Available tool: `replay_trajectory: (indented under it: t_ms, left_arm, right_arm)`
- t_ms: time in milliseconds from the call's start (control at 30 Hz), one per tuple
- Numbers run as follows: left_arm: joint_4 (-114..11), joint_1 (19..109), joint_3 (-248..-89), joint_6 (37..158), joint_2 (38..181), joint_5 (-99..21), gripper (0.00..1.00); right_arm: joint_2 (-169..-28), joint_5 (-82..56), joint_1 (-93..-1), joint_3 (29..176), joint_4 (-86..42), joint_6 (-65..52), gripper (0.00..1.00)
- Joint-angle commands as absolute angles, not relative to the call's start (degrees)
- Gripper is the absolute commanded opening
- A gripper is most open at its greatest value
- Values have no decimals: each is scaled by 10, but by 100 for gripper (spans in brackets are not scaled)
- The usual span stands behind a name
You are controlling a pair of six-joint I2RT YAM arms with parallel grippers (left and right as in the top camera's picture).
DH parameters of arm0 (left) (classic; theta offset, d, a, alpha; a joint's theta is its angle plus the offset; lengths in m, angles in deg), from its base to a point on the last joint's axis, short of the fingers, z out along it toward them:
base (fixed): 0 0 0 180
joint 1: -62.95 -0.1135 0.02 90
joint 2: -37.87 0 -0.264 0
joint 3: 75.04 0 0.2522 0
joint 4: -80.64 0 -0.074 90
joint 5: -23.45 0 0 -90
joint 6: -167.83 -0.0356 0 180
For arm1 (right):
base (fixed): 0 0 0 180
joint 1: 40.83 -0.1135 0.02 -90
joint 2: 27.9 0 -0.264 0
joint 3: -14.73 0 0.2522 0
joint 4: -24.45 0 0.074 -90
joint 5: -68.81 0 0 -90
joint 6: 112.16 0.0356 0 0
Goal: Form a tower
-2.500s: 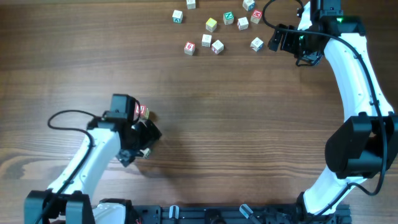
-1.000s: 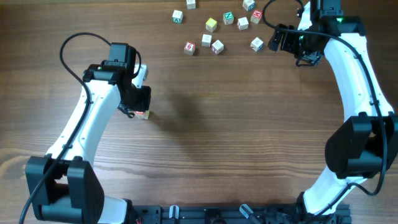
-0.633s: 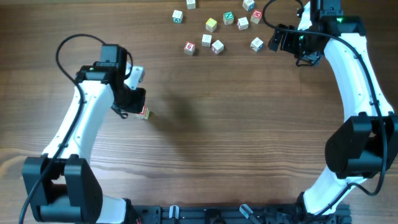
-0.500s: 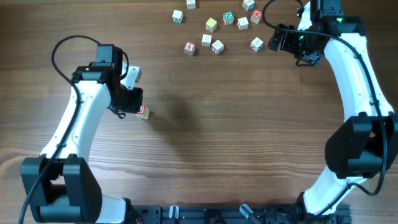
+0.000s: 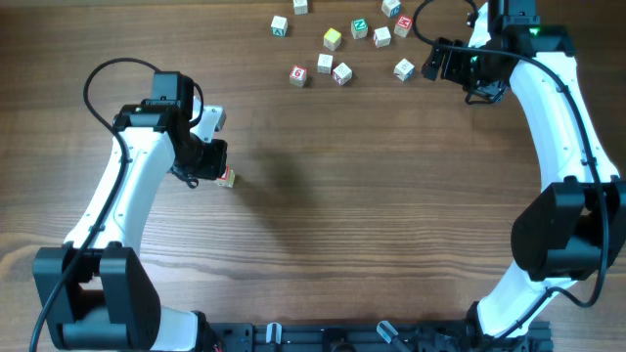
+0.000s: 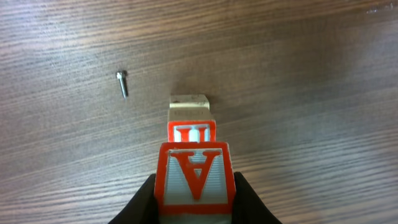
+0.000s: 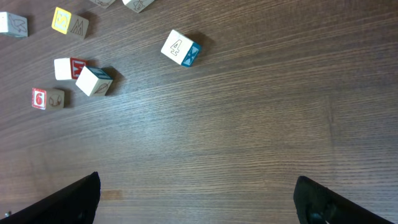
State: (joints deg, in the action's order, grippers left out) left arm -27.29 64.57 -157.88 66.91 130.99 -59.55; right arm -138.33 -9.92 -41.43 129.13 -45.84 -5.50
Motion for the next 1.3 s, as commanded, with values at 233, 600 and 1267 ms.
replay_trajectory:
  t_ms: [233, 600, 1267]
  left_arm:
    - [-214, 643, -1618, 667, 1316, -600, 4]
    - [-70, 643, -1785, 682, 1408, -607, 4]
    - [-68, 670, -1784, 690, 1492, -624, 4]
  right_arm:
    - [-1392, -109, -417, 1292, -455, -56, 100]
    - [-1392, -109, -417, 1292, -456, -55, 100]
    - [-1392, -109, -417, 1292, -455, -55, 100]
